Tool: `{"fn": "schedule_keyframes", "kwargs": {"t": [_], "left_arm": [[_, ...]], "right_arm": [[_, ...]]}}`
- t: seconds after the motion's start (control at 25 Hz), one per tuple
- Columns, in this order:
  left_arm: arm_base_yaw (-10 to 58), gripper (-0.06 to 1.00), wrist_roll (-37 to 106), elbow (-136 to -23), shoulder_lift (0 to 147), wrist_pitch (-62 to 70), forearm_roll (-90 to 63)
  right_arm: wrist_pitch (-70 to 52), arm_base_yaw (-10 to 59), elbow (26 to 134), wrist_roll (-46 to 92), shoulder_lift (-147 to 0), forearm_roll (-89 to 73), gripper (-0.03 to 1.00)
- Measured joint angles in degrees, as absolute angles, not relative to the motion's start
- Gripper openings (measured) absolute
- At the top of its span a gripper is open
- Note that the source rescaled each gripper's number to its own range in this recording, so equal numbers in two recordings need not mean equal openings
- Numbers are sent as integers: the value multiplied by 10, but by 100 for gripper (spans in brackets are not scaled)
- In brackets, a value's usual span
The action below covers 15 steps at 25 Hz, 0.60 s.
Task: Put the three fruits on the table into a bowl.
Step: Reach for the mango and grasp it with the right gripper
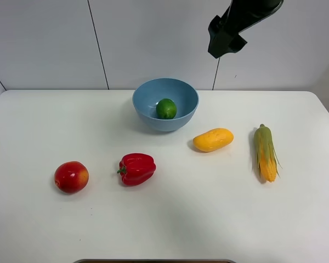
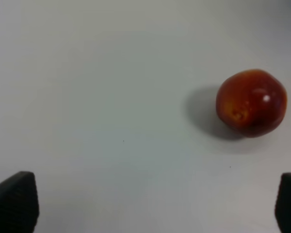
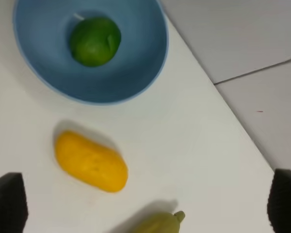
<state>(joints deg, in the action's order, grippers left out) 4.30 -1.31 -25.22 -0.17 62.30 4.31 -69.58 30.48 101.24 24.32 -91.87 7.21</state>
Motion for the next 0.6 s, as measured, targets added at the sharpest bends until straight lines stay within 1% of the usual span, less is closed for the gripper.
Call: {"fn": "schedule_keyframes", "kwargs": {"t": [0.36, 0.6], "left_arm": [[43, 100, -13, -252, -2, 623, 43], [43, 100, -13, -252, -2, 623, 43]], "right_arm": [[-701, 220, 1005, 344, -919, 19, 100], [-701, 197, 934, 464, -922, -7, 100]]}}
